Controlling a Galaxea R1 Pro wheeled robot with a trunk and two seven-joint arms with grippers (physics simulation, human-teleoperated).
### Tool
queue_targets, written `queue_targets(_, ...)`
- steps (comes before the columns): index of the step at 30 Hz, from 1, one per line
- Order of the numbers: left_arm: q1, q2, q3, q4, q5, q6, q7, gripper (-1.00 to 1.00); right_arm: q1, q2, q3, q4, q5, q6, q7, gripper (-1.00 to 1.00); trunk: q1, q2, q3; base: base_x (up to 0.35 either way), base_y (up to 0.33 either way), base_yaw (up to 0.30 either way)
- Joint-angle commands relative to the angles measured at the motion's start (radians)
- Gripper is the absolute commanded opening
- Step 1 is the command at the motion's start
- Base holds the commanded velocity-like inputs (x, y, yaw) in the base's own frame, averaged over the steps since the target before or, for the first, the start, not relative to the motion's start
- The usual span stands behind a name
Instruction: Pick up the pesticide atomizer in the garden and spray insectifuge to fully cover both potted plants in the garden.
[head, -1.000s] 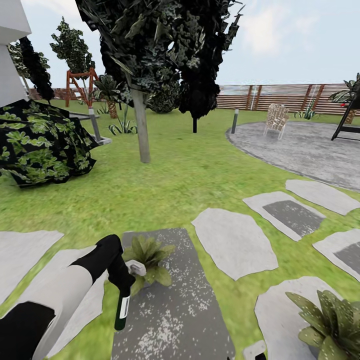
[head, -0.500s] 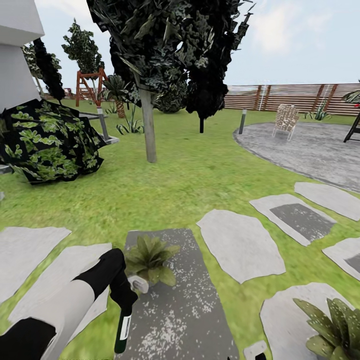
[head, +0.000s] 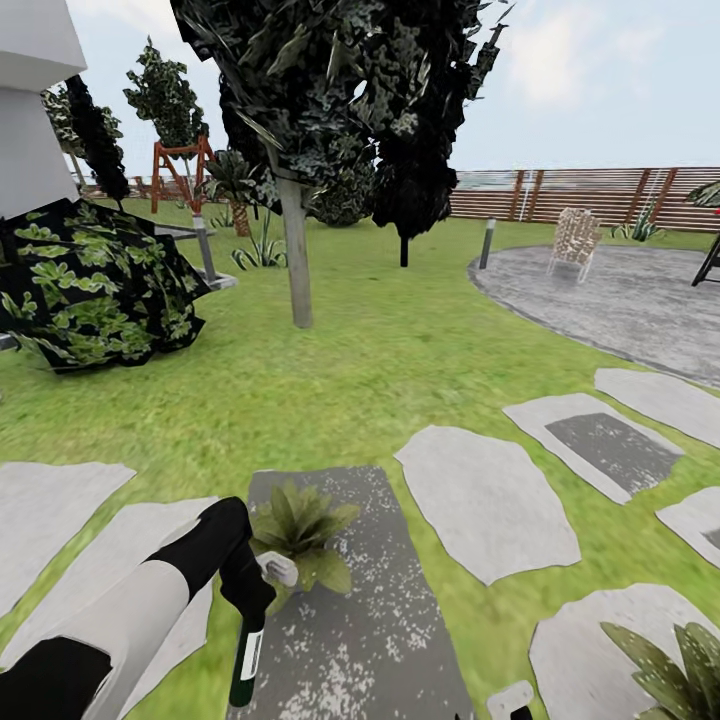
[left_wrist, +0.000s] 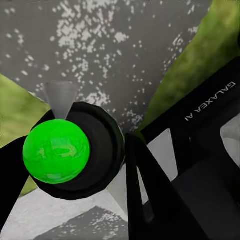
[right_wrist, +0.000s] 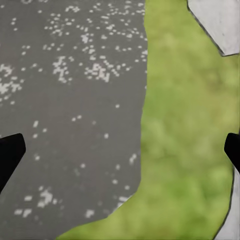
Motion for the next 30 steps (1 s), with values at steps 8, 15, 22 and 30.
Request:
queue_targets(8, -0.012, -0.001, -0.004, -0.009, -0.005, 0.012, -0.015, -1.0, -0.001, -0.001, -0.009, 0.001, 0.007, -0.004, 0.003, 1.0, 0.0, 0.0, -0.001, 0.003, 0.0, 0.0)
queue_targets(15, -0.025, -0.04, -0.005, -0.01, -0.002, 0.008, -0.077, -1.0, -0.001, -0.001, -0.009, 0.001, 0.007, -0.004, 0.003, 1.0, 0.0, 0.0, -0.001, 0.0, 0.0, 0.0)
queue_targets(22, -0.014, -0.017, -0.008, -0.005, -0.011, 0.007, -0.076, -1.0, -0.001, -0.002, -0.009, 0.001, 0.007, -0.004, 0.003, 1.0, 0.0, 0.0, -0.001, 0.0, 0.0, 0.0)
queue_targets(30, 0.02, -0.01, -0.01, 0.008, -0.012, 0.007, 0.026, -1.0, -0.001, -0.003, -0.009, 0.001, 0.007, -0.004, 0.003, 1.0, 0.0, 0.0, -0.001, 0.0, 0.0, 0.0)
